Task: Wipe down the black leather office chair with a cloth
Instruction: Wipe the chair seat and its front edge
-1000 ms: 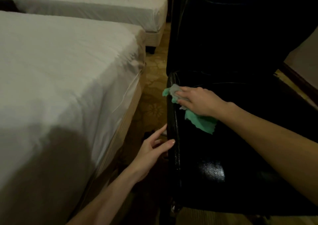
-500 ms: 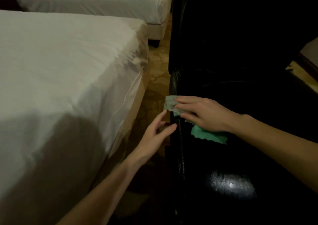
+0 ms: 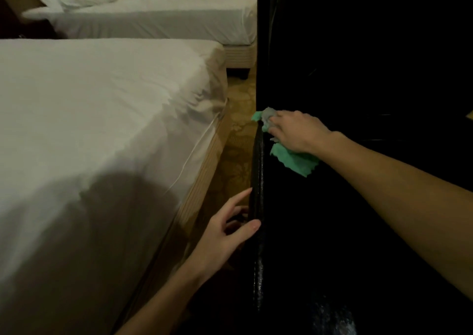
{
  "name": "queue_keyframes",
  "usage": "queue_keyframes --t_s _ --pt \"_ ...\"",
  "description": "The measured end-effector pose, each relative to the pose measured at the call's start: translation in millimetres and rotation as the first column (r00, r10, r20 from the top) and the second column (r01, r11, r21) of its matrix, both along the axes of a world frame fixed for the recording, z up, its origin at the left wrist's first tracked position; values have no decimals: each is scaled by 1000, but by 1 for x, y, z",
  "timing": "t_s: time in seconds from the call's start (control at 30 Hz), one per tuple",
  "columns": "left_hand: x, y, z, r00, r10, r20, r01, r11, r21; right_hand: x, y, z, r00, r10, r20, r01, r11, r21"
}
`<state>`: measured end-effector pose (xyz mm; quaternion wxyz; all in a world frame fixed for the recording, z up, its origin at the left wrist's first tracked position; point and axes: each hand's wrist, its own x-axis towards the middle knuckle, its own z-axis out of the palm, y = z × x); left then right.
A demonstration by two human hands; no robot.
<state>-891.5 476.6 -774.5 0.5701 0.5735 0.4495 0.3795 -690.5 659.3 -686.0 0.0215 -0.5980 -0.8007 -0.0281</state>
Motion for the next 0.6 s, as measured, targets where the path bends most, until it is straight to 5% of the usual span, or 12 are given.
queue_keyframes --t_s 0.37,0.6 --pt "0 12 -3 999 -1 32 -1 999 50 -6 -53 7 924 383 -6 -383 921 -68" --pt "6 12 10 999 -7 -34 11 992 129 17 -27 4 974 212 -82 -215 976 -38"
